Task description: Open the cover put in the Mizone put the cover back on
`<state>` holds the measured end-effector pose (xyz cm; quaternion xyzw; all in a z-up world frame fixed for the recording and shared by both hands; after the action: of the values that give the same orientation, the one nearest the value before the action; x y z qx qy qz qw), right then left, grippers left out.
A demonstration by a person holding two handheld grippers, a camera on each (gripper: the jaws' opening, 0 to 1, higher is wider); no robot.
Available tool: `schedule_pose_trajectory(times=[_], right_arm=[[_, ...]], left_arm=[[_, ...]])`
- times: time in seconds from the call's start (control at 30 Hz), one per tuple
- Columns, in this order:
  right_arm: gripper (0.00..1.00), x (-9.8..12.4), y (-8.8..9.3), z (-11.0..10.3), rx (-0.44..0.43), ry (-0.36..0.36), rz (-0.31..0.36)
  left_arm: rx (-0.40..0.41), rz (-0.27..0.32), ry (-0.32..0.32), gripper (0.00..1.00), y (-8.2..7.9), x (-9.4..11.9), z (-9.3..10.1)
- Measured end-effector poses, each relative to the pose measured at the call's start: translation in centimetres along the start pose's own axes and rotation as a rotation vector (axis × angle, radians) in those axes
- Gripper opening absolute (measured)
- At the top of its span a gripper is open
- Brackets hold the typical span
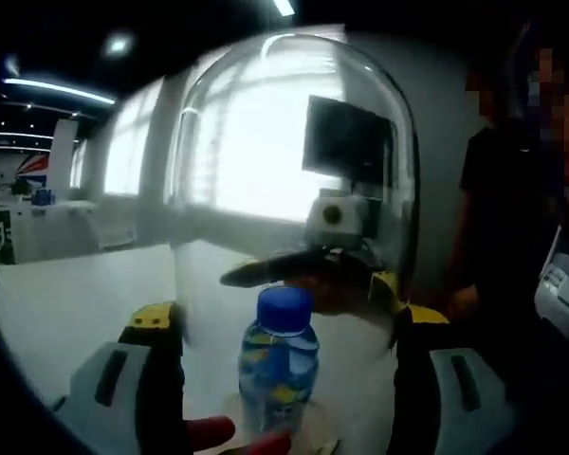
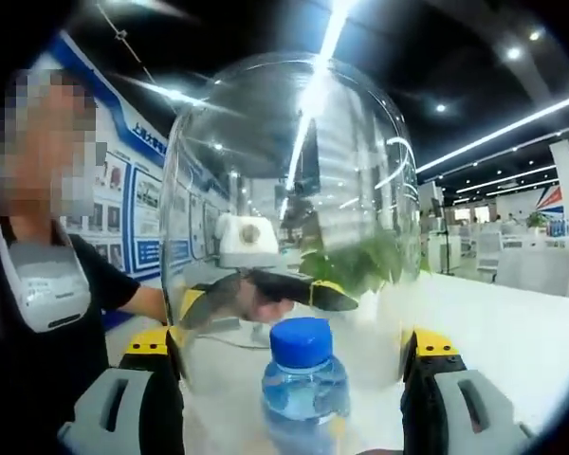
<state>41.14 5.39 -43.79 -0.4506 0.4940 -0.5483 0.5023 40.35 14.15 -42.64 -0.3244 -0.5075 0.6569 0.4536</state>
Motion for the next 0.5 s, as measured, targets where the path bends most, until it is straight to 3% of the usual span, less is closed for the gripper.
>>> schedule_pose_trajectory(times=[0.5], right_arm=[[0.9,0.2,2.8,0.6,-0.009,0.002,-0.014]], left_arm=[[0.007,-0.02,0.0,0.77,2.7,-0.7,-1.3]])
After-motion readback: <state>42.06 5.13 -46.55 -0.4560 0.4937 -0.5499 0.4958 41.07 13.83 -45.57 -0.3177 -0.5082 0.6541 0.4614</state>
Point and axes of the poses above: the point that each gripper's makers call its tool centre point, and the gripper's own axes: x roughly backward along the fingers, z roughly to its right, y roughly out of its underside, the point moved 4 cm from there along x, roughly backward along the fingers, and after that the axes turned 10 degrees about x, right-handed, at the moved point
